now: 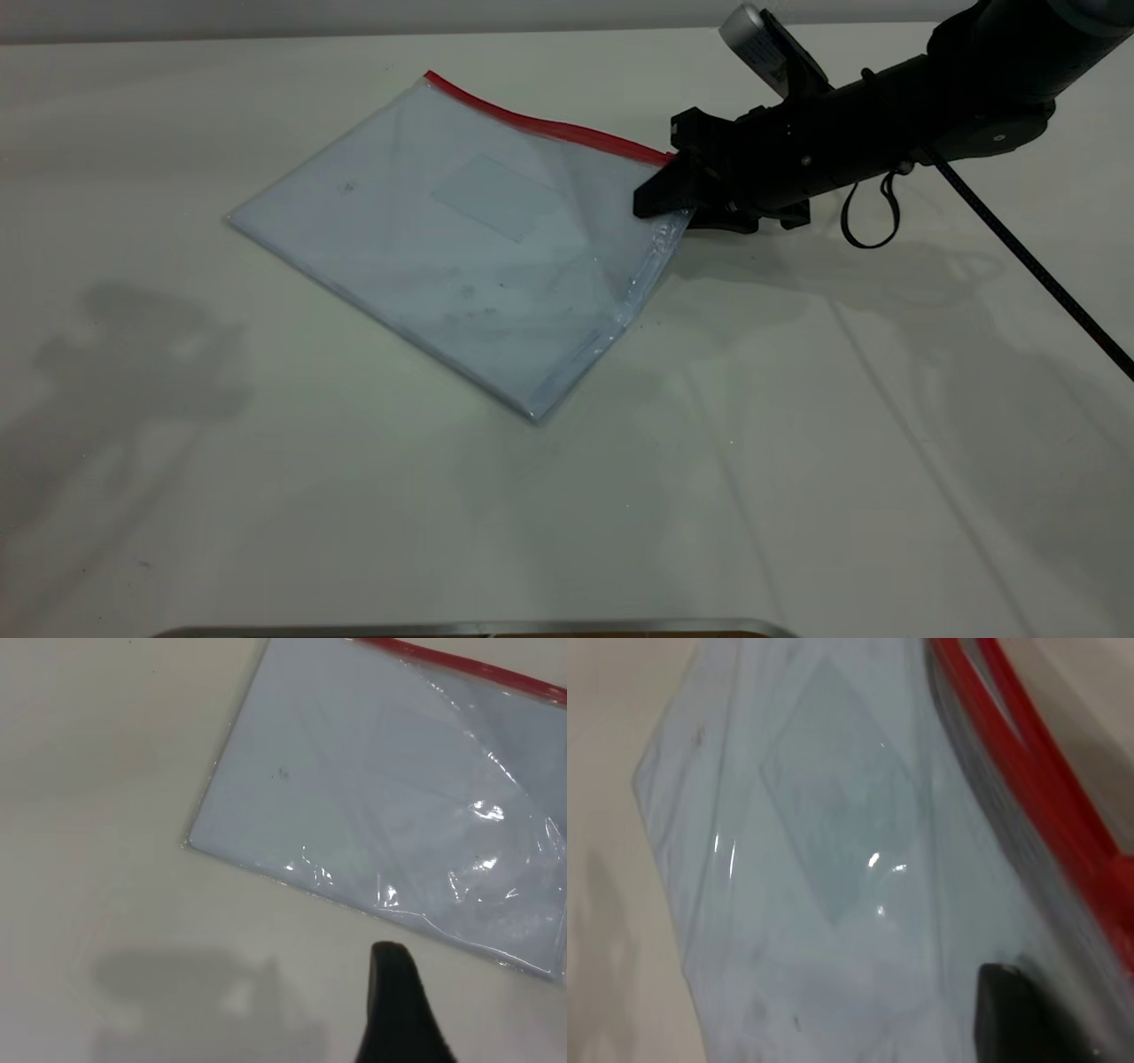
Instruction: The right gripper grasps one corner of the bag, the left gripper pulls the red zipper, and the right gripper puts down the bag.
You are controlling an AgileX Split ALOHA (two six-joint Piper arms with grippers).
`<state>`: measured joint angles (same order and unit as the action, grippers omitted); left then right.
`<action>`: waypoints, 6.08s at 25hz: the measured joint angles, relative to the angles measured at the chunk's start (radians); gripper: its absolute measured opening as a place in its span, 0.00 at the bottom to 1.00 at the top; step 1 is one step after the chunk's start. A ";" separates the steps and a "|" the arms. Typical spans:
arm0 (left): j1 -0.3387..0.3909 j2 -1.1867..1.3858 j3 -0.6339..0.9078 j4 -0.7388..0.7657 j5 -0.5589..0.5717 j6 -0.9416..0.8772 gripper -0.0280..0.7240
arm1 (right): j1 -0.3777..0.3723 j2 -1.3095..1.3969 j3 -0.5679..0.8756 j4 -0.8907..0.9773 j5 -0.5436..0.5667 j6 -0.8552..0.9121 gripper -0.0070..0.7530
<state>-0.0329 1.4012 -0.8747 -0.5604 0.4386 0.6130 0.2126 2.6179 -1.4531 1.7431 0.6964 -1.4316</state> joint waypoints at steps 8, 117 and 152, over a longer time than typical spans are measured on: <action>0.000 0.001 0.000 0.000 0.000 0.002 0.72 | 0.000 -0.044 -0.006 -0.285 0.094 0.016 0.05; -0.008 0.753 -0.469 -0.304 0.373 0.833 0.14 | -0.066 -0.446 -0.087 -0.568 0.416 -0.039 0.05; 0.000 0.209 -0.468 -0.374 0.380 0.595 0.53 | -0.005 -0.136 -0.088 -0.498 -0.258 0.020 0.24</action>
<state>-0.0332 1.6106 -1.3423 -0.9345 0.8190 1.2081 0.2074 2.4820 -1.5412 1.2454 0.4387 -1.4121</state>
